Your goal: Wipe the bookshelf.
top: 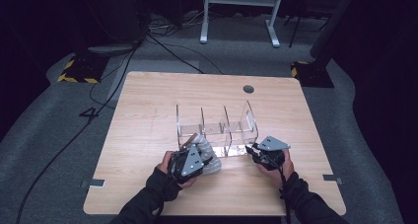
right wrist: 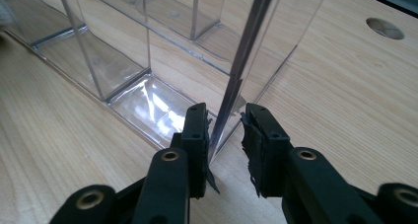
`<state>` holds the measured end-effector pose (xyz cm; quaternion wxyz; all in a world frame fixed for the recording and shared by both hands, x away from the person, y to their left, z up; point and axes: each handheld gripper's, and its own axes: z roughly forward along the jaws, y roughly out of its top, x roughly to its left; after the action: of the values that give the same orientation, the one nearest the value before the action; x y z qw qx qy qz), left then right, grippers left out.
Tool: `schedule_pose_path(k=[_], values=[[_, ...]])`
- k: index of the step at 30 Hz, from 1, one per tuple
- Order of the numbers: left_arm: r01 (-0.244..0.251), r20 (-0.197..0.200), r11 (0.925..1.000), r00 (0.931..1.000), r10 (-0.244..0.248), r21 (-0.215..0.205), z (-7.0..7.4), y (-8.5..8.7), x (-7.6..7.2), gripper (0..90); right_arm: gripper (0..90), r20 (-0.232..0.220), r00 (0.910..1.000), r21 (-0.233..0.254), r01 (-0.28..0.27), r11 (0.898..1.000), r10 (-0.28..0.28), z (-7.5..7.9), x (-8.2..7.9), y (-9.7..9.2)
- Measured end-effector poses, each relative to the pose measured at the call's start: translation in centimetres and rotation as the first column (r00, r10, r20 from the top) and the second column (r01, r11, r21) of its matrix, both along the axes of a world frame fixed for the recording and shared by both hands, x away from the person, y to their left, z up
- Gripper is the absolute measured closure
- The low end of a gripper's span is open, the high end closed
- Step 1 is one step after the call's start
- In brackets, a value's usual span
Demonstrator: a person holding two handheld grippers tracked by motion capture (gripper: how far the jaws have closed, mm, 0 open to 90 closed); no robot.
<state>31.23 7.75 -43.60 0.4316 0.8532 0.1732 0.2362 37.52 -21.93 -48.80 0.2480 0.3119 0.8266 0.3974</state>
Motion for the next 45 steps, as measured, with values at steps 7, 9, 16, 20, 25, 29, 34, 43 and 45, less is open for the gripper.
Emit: schedule_pose_path(k=[7, 9, 16, 20, 25, 29, 34, 43, 45], values=[[0.027, 0.009, 0.9994, 0.9996, -0.028, 0.022, -0.2, -1.9, 0.5, 73.8, 55.0, 0.025, 0.9927, 0.03, -0.118, 0.993, 0.118, 2.2, -1.4, -0.9], [0.031, 0.006, 0.9993, 0.9995, -0.031, 0.022, -0.1, -1.8, 0.5, 73.8, 52.0, 0.034, 0.9918, 0.049, -0.125, 0.991, 0.124, 2.9, -1.8, -1.3], [0.031, 0.003, 0.9994, 0.9995, -0.031, 0.018, -0.1, -1.7, 0.5, 73.8, 44.5, 0.107, 0.9867, 0.118, -0.134, 0.984, 0.122, 6.2, -2.8, -1.6], [0.033, 0.001, 0.9993, 0.9995, -0.033, 0.017, -0.1, -1.7, 0.6, 73.8, 43.4, 0.145, 0.9826, 0.127, -0.136, 0.983, 0.117, 7.8, -2.6, -1.3], [0.034, -0.005, 0.9993, 0.9994, -0.034, 0.014, -0.1, -1.9, 0.8, 73.7, 41.6, 0.127, 0.9888, 0.143, -0.097, 0.985, 0.079, 9.0, -0.8, -1.2], [0.034, -0.005, 0.9993, 0.9994, -0.034, 0.012, -0.1, -2.0, 0.9, 73.7, 50.9, 0.059, 0.9955, 0.172, -0.083, 0.982, 0.073, 8.5, 1.5, -1.1], [0.041, -0.006, 0.9991, 0.9991, -0.041, 0.0, -0.1, -2.9, 1.3, 73.7, 59.3, 0.046, 0.9974, 0.172, -0.063, 0.983, 0.056, 7.7, 1.9, -0.5], [0.074, 0.035, 0.9966, 0.9965, -0.076, 0.035, -0.6, -7.9, 1.9, 73.7, 69.6, 0.077, 0.997, 0.144, 0.0, 0.99, -0.011, 7.5, 1.1, 0.9], [0.072, 0.032, 0.9969, 0.9968, -0.073, 0.033, -0.8, -9.0, 2.3, 73.7, 70.8, 0.074, 0.9972, 0.15, 0.003, 0.989, -0.015, 7.5, 1.0, 1.1]])
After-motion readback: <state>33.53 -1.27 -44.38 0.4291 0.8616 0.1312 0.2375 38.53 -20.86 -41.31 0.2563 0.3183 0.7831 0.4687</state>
